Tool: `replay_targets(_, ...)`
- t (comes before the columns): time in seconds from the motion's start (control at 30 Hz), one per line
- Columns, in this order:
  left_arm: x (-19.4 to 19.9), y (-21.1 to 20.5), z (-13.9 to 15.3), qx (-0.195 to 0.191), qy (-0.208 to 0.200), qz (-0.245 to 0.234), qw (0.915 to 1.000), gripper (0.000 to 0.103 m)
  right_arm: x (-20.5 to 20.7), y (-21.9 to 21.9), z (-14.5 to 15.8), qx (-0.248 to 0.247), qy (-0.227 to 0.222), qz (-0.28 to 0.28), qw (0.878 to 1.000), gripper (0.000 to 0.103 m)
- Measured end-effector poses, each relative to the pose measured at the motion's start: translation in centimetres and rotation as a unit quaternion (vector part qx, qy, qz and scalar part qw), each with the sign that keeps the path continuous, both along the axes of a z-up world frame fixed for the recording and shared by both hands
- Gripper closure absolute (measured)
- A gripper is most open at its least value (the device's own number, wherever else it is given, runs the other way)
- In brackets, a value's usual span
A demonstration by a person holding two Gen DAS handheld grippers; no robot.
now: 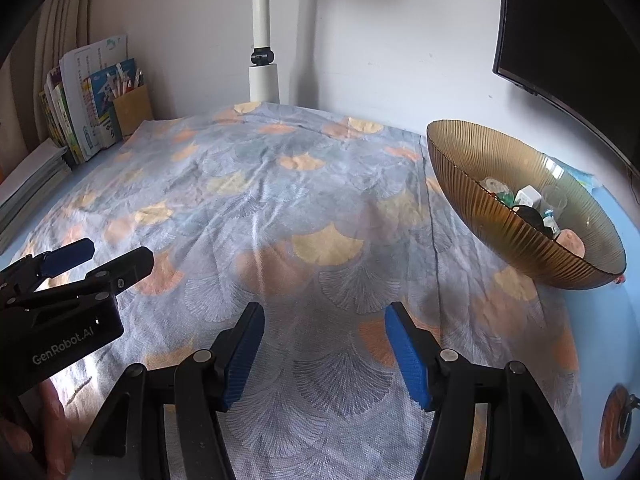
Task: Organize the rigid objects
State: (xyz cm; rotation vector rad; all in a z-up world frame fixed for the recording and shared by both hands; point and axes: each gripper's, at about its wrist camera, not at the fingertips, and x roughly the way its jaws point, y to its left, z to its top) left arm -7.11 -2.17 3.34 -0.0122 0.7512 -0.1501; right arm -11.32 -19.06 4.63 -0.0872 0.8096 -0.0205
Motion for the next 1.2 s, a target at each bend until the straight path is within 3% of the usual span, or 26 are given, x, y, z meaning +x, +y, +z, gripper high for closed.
replay_targets(1.2,-0.43,-0.84,0.04,0.030,-0.011,0.006,0.9995,0.026,0.29,-0.21,-0.39,0.008,0.016,-0.005,1.000,0.040)
